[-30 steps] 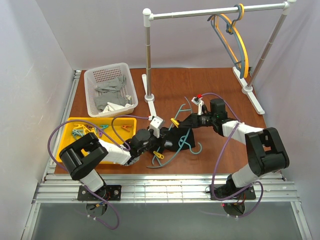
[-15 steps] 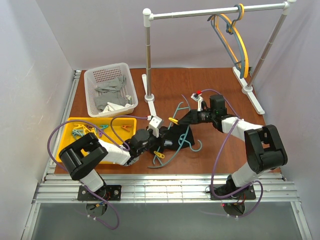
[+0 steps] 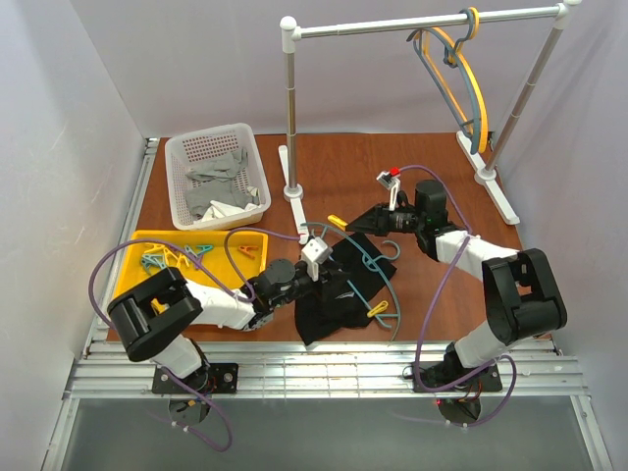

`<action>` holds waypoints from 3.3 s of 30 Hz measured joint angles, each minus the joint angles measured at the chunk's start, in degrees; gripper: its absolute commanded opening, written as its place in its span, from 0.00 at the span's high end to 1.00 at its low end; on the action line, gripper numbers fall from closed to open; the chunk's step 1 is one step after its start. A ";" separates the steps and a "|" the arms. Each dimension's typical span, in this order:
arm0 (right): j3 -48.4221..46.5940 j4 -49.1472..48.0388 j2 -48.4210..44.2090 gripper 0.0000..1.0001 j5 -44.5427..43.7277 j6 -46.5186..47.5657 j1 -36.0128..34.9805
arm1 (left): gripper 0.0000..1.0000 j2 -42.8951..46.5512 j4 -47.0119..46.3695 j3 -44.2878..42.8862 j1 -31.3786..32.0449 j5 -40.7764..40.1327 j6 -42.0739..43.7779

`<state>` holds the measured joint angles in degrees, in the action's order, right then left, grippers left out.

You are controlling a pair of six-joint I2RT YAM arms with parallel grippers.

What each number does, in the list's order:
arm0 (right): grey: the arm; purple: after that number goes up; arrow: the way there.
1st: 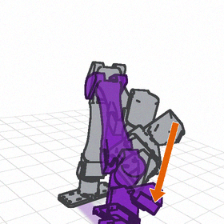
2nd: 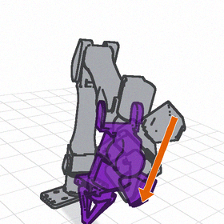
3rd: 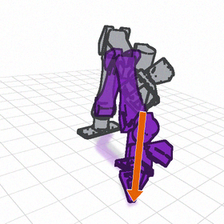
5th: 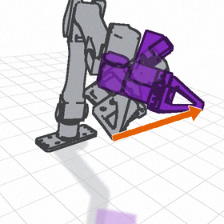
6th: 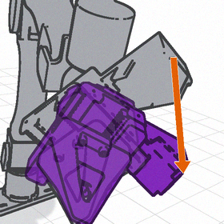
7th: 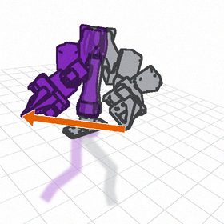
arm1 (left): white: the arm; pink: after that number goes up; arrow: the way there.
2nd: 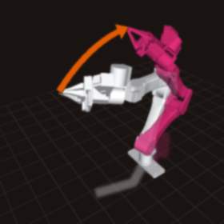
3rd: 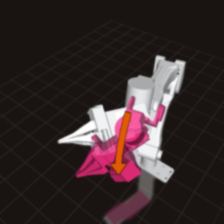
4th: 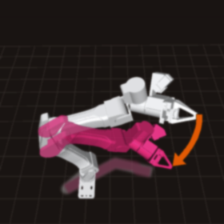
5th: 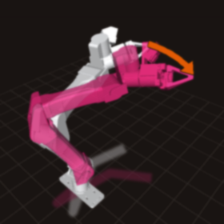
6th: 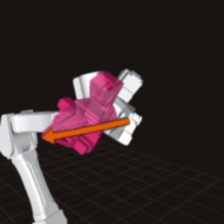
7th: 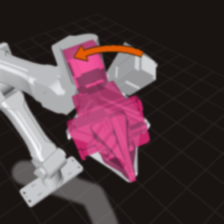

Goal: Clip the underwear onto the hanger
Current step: Clamp the underwear onto the hanger.

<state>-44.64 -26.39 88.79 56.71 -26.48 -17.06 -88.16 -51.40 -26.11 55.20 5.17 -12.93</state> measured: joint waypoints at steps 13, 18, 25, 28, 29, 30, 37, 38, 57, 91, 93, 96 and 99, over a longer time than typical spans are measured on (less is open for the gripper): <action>2.89 -0.35 -0.68 0.99 -1.38 1.51 0.00 | 0.62 1.77 5.81 0.15 -0.35 -11.06 -3.37; 3.13 3.63 -0.59 0.99 -4.39 4.81 0.00 | 0.60 -3.76 9.92 -3.21 -1.51 -16.02 -7.78; 5.42 9.16 -4.00 0.99 -8.52 9.35 0.00 | 0.60 -11.28 10.23 -7.56 -5.33 -17.99 -11.91; 7.78 10.49 -6.75 0.99 -9.22 10.56 0.00 | 0.60 -14.27 10.29 -9.38 -7.15 -18.34 -12.92; 8.33 10.97 -7.43 0.99 -9.42 10.84 0.00 | 0.60 -15.19 10.43 -10.01 -7.80 -18.38 -13.22; 8.83 11.32 -7.98 0.99 -9.53 11.13 0.00 | 0.61 -16.13 10.56 -10.60 -8.41 -18.38 -13.53; 10.82 13.20 -10.64 0.99 -9.73 12.61 0.00 | 0.61 -20.13 7.32 -12.39 -11.26 -16.65 -14.58; 10.82 13.20 -10.67 0.99 -9.73 12.83 0.00 | 0.61 -20.57 7.04 -12.90 -11.32 -16.44 -14.58; 13.99 17.46 -10.40 0.99 -10.29 15.98 -0.35 | 0.99 -24.00 1.70 -17.88 -11.37 -8.52 -12.39; 11.08 13.86 -8.35 0.99 -8.59 13.51 -2.73 | 1.00 -15.50 -0.15 -14.75 -10.01 4.33 -13.86; 11.08 13.16 -8.15 0.99 -8.52 13.00 -2.73 | 1.00 -15.45 -0.28 -14.75 -10.01 4.28 -13.86; 11.10 12.24 -7.93 0.99 -8.46 11.93 -2.73 | 1.00 -15.45 -0.79 -14.73 -10.03 4.24 -13.86; 11.43 10.69 -7.58 0.99 -8.26 10.67 -2.75 | 1.00 -15.45 -1.18 -14.71 -10.01 4.07 -13.86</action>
<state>-33.21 -15.70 81.21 48.45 -15.81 -19.81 -103.61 -52.58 -40.82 45.19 9.23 -26.79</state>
